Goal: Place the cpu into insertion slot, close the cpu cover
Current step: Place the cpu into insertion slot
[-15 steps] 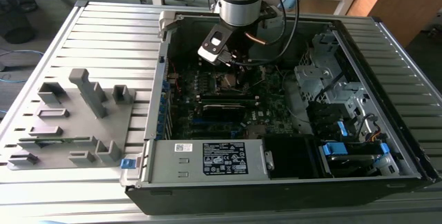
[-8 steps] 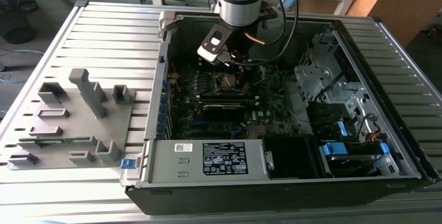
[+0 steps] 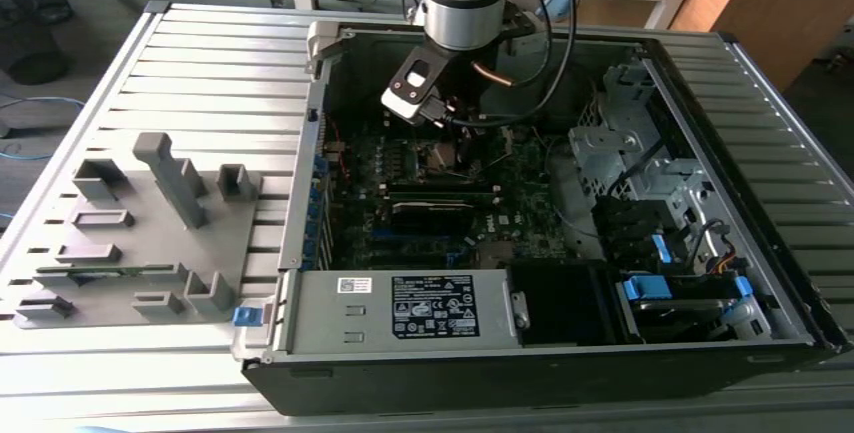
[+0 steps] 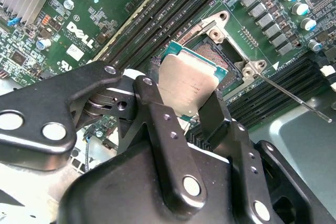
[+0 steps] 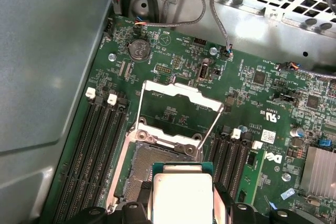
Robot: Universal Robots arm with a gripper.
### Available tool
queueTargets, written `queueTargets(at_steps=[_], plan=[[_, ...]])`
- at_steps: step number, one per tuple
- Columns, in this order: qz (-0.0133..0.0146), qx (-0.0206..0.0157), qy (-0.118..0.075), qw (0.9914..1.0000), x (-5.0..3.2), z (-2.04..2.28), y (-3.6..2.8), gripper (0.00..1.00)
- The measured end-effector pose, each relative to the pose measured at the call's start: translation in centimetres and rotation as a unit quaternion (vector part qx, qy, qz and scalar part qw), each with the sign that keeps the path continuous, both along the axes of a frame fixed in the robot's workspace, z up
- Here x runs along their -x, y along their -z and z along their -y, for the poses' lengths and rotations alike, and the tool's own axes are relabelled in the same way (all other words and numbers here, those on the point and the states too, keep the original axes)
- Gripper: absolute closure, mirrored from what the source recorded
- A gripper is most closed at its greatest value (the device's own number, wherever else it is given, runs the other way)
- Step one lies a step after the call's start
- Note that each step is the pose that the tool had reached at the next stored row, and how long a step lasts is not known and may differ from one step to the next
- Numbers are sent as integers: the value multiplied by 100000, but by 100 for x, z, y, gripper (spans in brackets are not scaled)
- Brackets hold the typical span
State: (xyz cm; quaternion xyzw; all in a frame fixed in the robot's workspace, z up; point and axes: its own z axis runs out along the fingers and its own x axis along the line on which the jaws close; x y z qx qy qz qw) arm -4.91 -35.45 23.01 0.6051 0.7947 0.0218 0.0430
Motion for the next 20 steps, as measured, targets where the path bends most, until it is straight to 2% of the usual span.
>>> queueTargets(at_steps=[6,12,20], plan=[[-2,5,395,99999,-1,-1,1,46],[-8,10,3093,99952,0,0,6,46],[1,0,3632,99934,0,-1,7,46]])
